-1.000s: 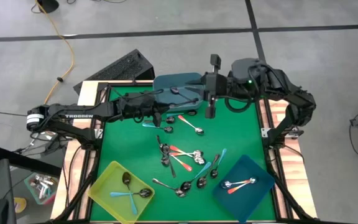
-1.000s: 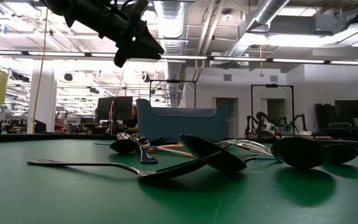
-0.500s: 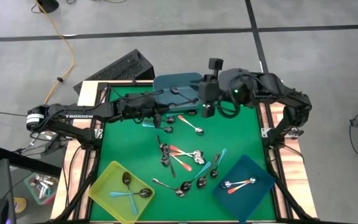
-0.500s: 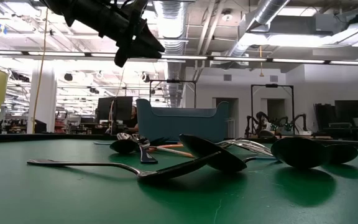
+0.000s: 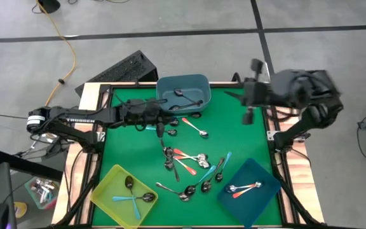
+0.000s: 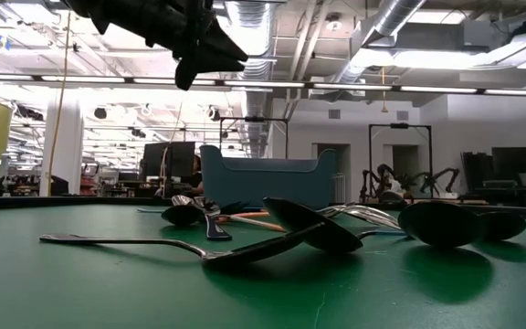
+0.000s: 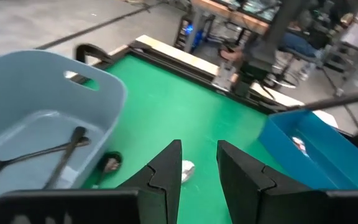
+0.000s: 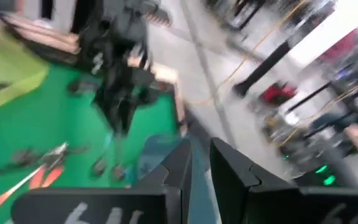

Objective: Sort silverware by color (type)
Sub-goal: Put the orange spoon into the blue bin

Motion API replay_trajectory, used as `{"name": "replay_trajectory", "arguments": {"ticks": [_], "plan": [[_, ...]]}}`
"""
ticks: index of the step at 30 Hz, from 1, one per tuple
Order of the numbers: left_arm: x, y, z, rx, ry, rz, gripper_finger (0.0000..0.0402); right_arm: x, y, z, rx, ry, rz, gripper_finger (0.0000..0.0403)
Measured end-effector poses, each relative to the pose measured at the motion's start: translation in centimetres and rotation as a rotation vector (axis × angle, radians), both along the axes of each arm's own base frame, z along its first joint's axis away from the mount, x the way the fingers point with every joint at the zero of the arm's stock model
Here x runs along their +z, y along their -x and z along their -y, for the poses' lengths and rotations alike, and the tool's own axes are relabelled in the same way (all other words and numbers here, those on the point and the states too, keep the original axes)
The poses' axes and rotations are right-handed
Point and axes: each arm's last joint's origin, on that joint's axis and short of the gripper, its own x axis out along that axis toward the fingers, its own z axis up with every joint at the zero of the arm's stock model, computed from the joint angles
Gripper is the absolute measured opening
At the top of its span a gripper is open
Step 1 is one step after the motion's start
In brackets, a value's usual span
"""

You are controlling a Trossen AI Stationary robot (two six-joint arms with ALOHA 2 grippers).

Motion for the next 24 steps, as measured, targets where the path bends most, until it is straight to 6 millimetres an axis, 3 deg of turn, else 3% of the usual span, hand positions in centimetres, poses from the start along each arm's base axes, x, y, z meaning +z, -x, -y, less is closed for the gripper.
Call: {"name": "replay_trajectory", "arguments": {"ticks": [4,8,14,24], "plan": [[0.0,0.0,0.4,-0.03,0.006,-0.003,0.0087,0.2,3.7,-0.1,-0.028,-0.143,0.023,0.008],[0.0,-0.1,0.4,-0.039,-0.007,-0.002,0.0087,-0.1,6.0,-0.3,-0.044,-0.253,0.016,0.008],[0.0,-0.1,0.4,-0.046,-0.01,0.001,0.0087,-0.8,6.8,-1.4,0.008,-0.298,-0.001,0.008],[0.0,-0.1,0.5,-0.082,-0.051,-0.008,0.0086,-7.0,6.9,-2.5,-0.077,-0.365,-0.083,0.008]]}}
